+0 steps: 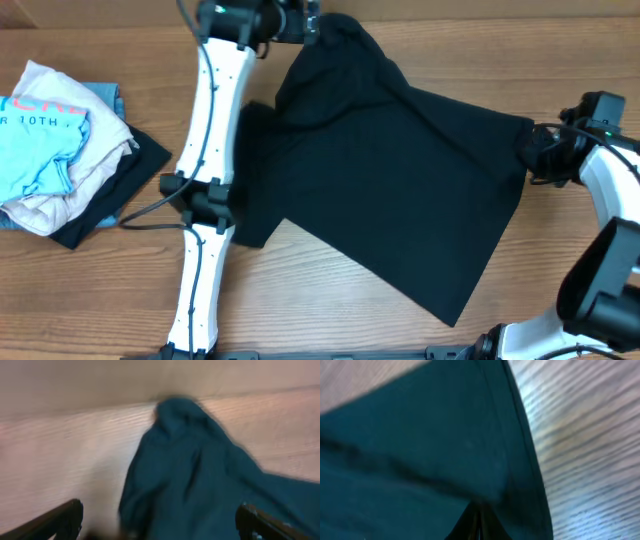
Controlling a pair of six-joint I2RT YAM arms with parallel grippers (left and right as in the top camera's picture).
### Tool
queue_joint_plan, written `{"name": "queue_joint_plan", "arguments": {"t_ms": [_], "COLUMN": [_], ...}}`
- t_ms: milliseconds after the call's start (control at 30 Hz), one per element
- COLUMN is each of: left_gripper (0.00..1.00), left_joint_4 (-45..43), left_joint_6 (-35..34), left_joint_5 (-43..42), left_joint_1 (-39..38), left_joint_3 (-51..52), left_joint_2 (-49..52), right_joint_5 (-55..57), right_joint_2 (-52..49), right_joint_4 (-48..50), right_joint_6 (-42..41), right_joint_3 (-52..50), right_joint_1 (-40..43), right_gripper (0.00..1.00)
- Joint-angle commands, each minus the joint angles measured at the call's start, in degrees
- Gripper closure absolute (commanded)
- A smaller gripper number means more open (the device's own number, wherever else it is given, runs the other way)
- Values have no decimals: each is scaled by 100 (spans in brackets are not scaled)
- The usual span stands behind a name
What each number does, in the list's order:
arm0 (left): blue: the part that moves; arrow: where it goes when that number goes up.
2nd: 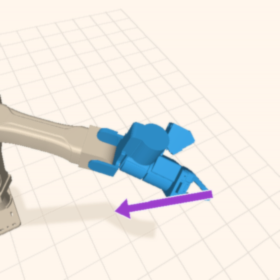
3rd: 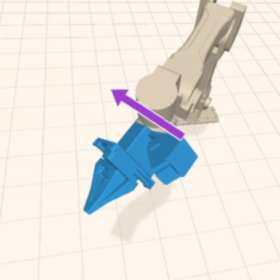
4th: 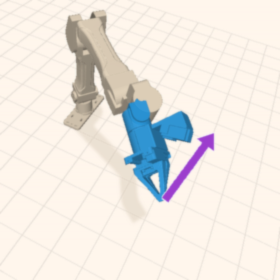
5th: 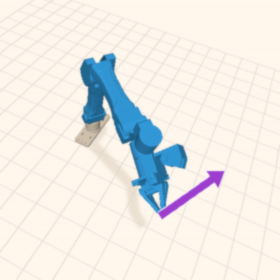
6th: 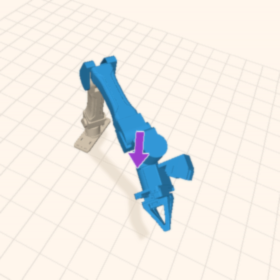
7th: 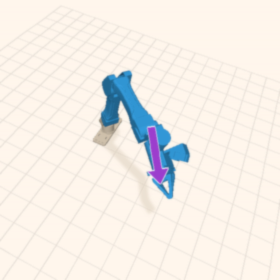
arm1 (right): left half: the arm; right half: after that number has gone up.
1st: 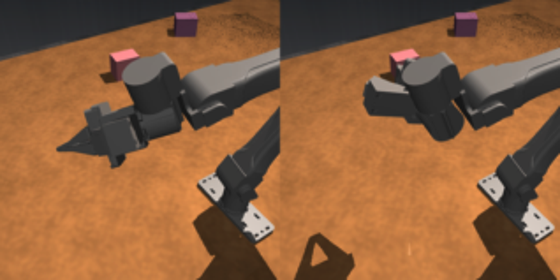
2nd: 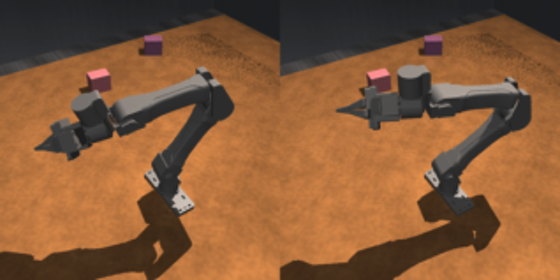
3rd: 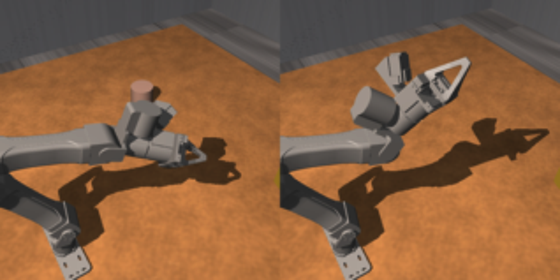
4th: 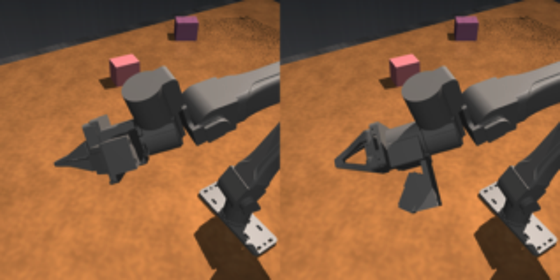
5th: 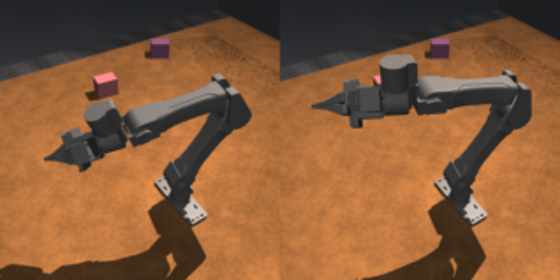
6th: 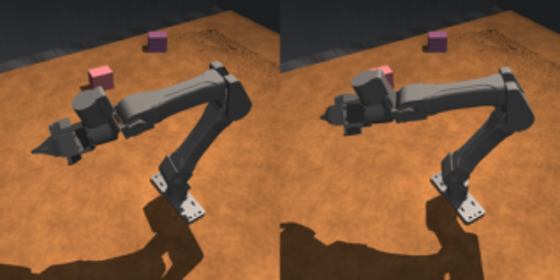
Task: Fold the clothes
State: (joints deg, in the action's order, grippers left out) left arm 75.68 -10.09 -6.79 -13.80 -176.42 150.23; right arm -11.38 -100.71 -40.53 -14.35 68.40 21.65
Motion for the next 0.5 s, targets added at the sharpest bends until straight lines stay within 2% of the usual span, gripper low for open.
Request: {"name": "queue_joint_plan", "arguments": {"t_ms": [0, 33, 67, 133, 200, 367, 467], "left_gripper": [0, 0, 0, 0, 0, 0, 0], "left_joint_4": [1187, 1768, 2114, 2114, 2114, 2114, 2111], "left_joint_6": [-243, -319, -343, -245, -339, -535, -535], "left_joint_5": [92, 87, 87, -243, -50, 249, 238], "left_joint_1": [105, 103, 98, 63, 50, 76, 66], "left_joint_3": [-109, -107, -103, 164, 308, 433, 516], "left_joint_2": [-455, -448, -387, -365, -365, -365, -365], "right_joint_5": [-219, -216, -232, -748, -1576, -1414, -317], "right_joint_2": [52, 52, 52, 52, 52, 52, 48], "right_joint_4": [-15, -33, -74, -479, -949, -1840, -1727], "right_joint_6": [131, 131, 109, 92, 293, 284, -256], "right_joint_3": [22, 22, 26, 111, 122, 105, 96], "right_joint_1": [-2, -2, -2, -4, -42, -367, -402], "right_gripper": [86, 74, 74, 90, 96, 96, 96]}}
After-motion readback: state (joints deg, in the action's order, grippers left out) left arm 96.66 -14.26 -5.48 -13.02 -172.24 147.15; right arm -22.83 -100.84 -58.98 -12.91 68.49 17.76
